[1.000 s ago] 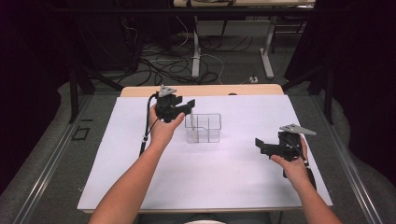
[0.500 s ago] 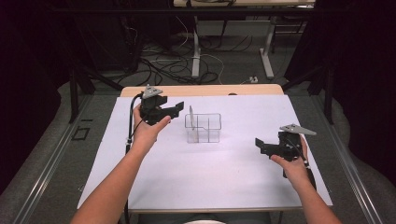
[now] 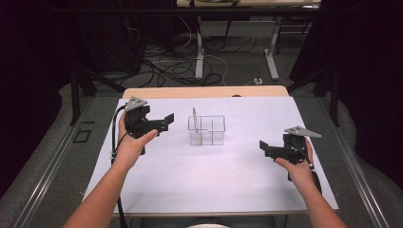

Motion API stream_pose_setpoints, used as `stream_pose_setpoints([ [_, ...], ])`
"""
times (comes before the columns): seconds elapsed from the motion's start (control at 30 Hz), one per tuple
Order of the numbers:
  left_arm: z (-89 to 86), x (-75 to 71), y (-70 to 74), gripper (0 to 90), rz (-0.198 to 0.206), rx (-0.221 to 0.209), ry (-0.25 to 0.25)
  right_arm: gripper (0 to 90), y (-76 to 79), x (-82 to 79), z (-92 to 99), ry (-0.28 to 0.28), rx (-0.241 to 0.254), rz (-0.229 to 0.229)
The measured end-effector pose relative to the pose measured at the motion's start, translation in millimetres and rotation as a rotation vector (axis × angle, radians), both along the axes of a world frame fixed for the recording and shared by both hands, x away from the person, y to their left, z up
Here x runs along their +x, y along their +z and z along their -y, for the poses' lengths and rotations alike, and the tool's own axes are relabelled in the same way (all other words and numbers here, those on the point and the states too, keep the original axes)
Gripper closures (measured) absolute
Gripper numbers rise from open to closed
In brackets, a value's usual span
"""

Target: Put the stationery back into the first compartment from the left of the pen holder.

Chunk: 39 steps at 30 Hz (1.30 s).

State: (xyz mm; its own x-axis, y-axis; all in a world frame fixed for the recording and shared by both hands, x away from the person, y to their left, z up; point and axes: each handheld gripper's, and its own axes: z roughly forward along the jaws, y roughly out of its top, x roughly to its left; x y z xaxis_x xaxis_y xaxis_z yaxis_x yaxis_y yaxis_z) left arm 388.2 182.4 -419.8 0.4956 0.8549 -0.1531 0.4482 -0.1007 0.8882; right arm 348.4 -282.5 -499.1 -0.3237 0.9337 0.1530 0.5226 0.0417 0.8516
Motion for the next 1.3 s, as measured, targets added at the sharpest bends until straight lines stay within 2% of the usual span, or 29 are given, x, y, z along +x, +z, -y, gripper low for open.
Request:
stream_pose_setpoints([
  [0.1,-11.4,-5.3,-5.4,0.2,-0.02,0.007,0.029,0.0,0.2,0.0,0.2,0.0,-0.001,0.003],
  [0.13,-15.0,-7.9,-7.3,0.2,-0.029,-0.003,0.036,0.0,0.2,-0.1,0.2,-0.001,0.001,0.002],
  [0.5,-62.7,-25.9,-30.1,0.2,-0.043,0.022,0.163,0.0,-0.5,0.0,-1.0,-0.006,0.0,-0.006],
  [0.63,-76.3,-28.7,-41.5,0.2,-0.057,0.008,0.195,0.0,-2.4,1.1,-0.3,-0.002,-0.006,-0.009],
  [0.73,-82.7,-29.9,-50.5,0.2,-0.076,0.028,0.216,0.0,-3.7,1.7,-1.3,-0.002,-0.008,-0.014],
  [1.03,-92.9,-33.2,-69.2,0.2,-0.107,0.026,0.256,0.0,-4.9,2.9,1.1,-0.011,-0.008,-0.02],
  [1.3,-98.8,-30.5,-84.5,0.2,-0.117,0.069,0.283,0.0,-6.0,3.7,2.9,-0.019,-0.012,-0.019],
])
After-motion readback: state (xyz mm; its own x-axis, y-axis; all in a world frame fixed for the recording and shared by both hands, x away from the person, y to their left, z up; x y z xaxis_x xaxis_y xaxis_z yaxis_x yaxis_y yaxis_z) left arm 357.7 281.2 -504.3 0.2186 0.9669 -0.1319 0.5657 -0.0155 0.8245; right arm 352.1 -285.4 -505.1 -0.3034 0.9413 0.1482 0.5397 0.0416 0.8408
